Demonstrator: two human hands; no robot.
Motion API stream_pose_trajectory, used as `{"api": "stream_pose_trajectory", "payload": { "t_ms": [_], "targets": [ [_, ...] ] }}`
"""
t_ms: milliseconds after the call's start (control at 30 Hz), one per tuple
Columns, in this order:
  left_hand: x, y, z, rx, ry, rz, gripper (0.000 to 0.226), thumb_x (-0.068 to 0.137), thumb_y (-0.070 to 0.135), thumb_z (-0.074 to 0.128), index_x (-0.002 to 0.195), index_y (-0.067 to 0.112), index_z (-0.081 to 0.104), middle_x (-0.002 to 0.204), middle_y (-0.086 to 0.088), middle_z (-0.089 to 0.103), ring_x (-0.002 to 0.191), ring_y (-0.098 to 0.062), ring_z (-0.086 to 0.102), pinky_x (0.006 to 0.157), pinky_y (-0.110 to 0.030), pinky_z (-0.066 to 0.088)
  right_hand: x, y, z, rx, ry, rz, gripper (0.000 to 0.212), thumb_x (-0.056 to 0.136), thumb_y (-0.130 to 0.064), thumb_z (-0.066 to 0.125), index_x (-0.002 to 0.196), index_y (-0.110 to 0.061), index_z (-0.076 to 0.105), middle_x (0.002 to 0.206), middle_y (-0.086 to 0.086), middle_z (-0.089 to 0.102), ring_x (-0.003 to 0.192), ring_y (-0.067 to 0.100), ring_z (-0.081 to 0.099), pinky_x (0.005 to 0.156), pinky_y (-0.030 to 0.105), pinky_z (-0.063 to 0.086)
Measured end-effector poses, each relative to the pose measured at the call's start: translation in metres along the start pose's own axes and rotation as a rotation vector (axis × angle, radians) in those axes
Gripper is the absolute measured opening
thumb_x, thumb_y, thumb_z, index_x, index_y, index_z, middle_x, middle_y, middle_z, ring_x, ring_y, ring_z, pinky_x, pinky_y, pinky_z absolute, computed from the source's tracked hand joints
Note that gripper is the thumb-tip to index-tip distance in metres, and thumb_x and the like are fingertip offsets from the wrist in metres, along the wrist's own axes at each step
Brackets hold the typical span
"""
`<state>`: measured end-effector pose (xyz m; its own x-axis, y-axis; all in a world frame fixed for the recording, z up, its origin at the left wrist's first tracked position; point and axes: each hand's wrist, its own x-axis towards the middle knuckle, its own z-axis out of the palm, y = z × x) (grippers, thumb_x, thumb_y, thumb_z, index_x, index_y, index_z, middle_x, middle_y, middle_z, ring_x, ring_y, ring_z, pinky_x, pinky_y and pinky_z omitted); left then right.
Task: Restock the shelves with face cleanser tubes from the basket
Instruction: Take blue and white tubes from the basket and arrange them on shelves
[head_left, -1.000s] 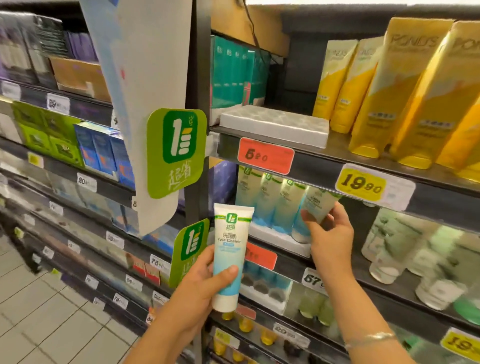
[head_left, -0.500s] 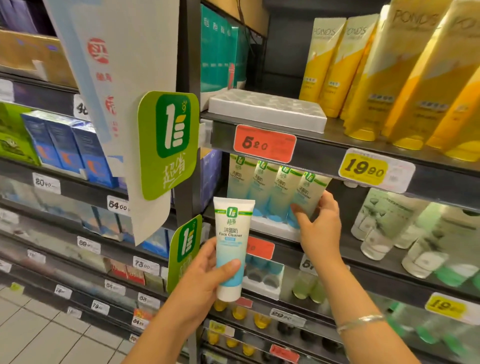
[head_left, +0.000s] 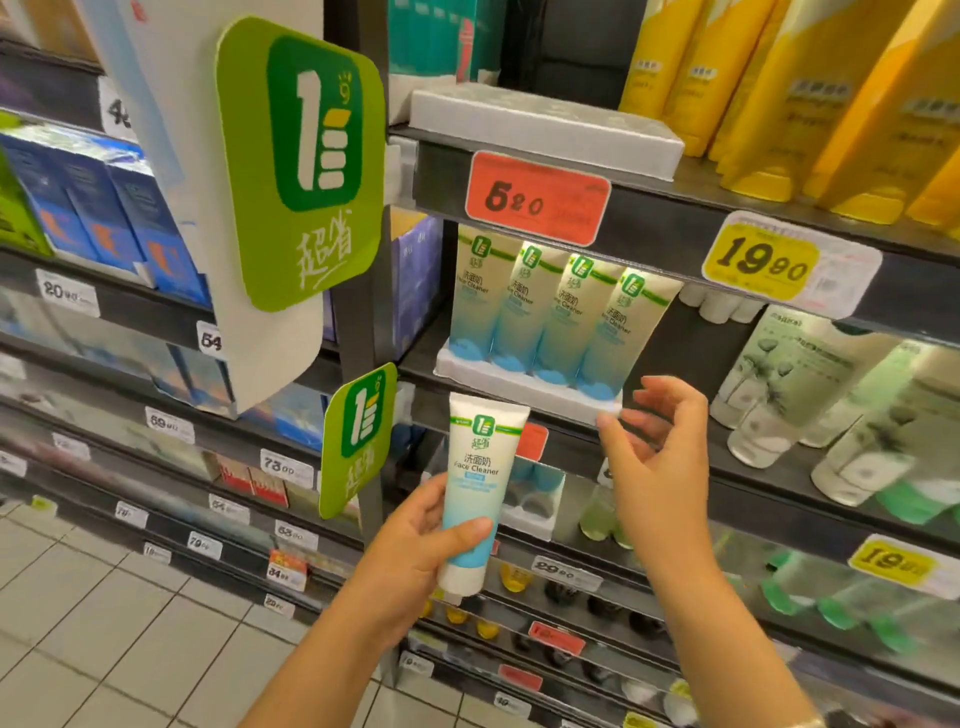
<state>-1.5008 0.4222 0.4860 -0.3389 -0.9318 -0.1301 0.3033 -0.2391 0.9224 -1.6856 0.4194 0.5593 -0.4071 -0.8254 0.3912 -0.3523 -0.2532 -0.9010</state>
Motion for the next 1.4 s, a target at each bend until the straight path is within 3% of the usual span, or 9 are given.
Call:
{"api": "stream_pose_trajectory", "payload": {
  "t_ms": [167,333,567,867,1033,1167,1267,1333,1400],
  "targets": [
    [-0.003,-0.02,0.0,-0.028,0.071,-0.036,0.061,0.057,0.018,0.074,0.114,0.021,0.053,0.103,-0.002,0.072,0.091,-0.015,0.069,0.067,-0.022,0.054,-0.05,0.02,0.007,0.001,-0.286,0.058,0.027,0.086,-0.011,0.062,0.096,-0.035,0.053,0.098,-0.01,0.057,0.086,-0.001,0.057,0.072,0.009,0.047],
    [-0.003,-0.051,-0.006,-0.009,0.158,-0.07,0.056,0.054,0.018,0.076,0.106,0.012,0.055,0.097,-0.004,0.073,0.084,-0.015,0.07,0.065,-0.022,0.054,-0.062,0.056,0.024,0.103,-0.551,0.372,0.028,0.085,-0.011,0.063,0.099,-0.034,0.055,0.101,-0.007,0.06,0.086,0.001,0.061,0.068,0.015,0.051],
    [0.0,-0.091,-0.014,0.091,0.194,-0.085,0.053,0.057,0.022,0.077,0.104,0.011,0.056,0.101,-0.008,0.069,0.087,-0.016,0.068,0.069,-0.022,0.055,-0.066,0.101,0.041,0.24,-0.721,0.523,0.03,0.083,0.002,0.062,0.101,-0.022,0.057,0.095,-0.013,0.069,0.088,0.001,0.068,0.066,0.016,0.053],
    [0.048,-0.103,-0.022,0.398,0.331,0.094,0.045,0.076,0.007,0.072,0.107,0.035,0.055,0.115,0.0,0.061,0.104,-0.011,0.06,0.089,-0.03,0.052,-0.054,0.131,0.072,0.249,-0.406,0.404,0.035,0.08,-0.002,0.068,0.094,-0.032,0.055,0.086,-0.012,0.068,0.083,-0.002,0.067,0.062,0.016,0.055],
    [0.074,-0.083,-0.025,0.519,0.344,0.195,0.042,0.077,0.014,0.072,0.094,0.047,0.052,0.095,0.017,0.063,0.085,0.008,0.06,0.073,-0.015,0.053,-0.038,0.13,0.099,0.305,-0.309,0.262,0.029,0.08,-0.005,0.069,0.089,-0.029,0.054,0.091,-0.011,0.065,0.08,-0.005,0.067,0.062,0.011,0.052],
    [0.082,-0.071,-0.027,0.631,0.37,0.243,0.038,0.077,0.019,0.071,0.113,0.02,0.058,0.109,-0.002,0.059,0.098,-0.015,0.058,0.085,-0.036,0.052,-0.028,0.125,0.107,0.326,-0.331,0.202,0.026,0.083,-0.005,0.066,0.085,-0.028,0.055,0.077,-0.02,0.07,0.077,-0.009,0.066,0.061,0.005,0.048],
    [0.087,-0.067,-0.028,0.674,0.377,0.271,0.034,0.076,0.023,0.071,0.103,0.008,0.057,0.1,-0.008,0.06,0.09,-0.021,0.058,0.079,-0.041,0.052,-0.02,0.123,0.11,0.319,-0.321,0.197,0.025,0.083,-0.007,0.066,0.079,-0.029,0.055,0.068,-0.028,0.067,0.07,-0.012,0.064,0.057,0.002,0.045],
    [0.093,-0.067,-0.031,0.677,0.398,0.258,0.035,0.075,0.025,0.07,0.101,0.007,0.056,0.097,-0.006,0.062,0.089,-0.017,0.06,0.078,-0.037,0.053,-0.016,0.126,0.112,0.28,-0.318,0.213,0.022,0.082,-0.012,0.068,0.078,-0.03,0.056,0.07,-0.02,0.068,0.075,-0.006,0.065,0.062,0.004,0.048],
    [0.102,-0.07,-0.036,0.649,0.418,0.253,0.033,0.075,0.024,0.07,0.103,0.014,0.055,0.094,0.008,0.062,0.086,0.003,0.058,0.076,-0.017,0.051,-0.012,0.13,0.114,0.236,-0.305,0.237,0.017,0.083,-0.018,0.068,0.081,-0.03,0.055,0.076,-0.018,0.064,0.077,-0.006,0.063,0.066,0.002,0.047]
  ]
}}
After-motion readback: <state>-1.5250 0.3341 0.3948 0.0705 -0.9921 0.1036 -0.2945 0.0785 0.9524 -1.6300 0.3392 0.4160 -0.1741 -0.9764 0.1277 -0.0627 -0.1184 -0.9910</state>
